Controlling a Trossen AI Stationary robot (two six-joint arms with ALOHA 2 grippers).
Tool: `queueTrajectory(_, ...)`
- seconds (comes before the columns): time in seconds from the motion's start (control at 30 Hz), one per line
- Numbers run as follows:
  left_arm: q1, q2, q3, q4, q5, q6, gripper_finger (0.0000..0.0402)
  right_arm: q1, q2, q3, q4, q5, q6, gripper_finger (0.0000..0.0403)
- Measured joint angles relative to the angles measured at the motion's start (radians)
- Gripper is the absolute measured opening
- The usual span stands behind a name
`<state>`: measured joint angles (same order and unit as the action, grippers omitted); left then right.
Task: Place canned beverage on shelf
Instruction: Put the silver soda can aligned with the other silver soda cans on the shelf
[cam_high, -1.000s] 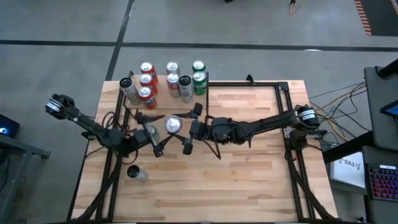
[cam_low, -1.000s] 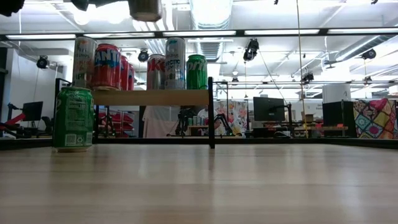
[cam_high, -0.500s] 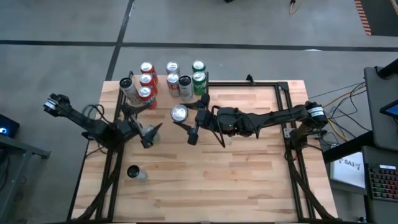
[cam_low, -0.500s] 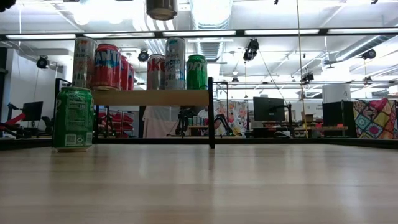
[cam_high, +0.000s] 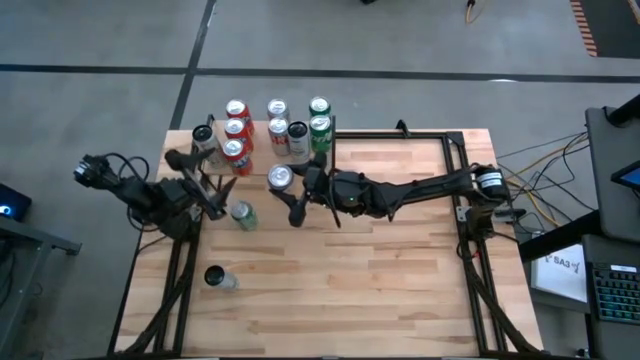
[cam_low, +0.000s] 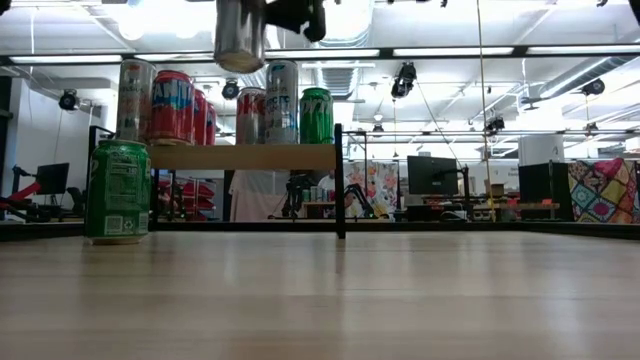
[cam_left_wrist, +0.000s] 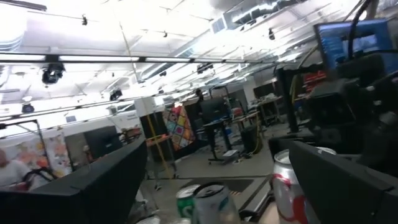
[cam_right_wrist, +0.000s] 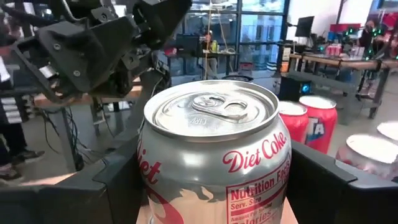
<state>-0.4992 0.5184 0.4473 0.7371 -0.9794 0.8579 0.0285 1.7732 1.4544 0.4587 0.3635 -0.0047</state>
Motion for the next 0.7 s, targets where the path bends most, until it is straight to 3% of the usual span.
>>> queueTrajectory(0.37, 0.000, -0.112, 0.000, -0.032, -0.029, 0.051, 0.0359, -0.037, 0.132, 0.060, 0.054, 0.034, 0.099, 0.0292)
queueTrajectory(0.7, 0.000, -0.122, 0.000, -0.070, -0.035, 0.050, 0.0357, -0.050, 0.254, 0.212, -0.006, 0.099, 0.090, 0.0292)
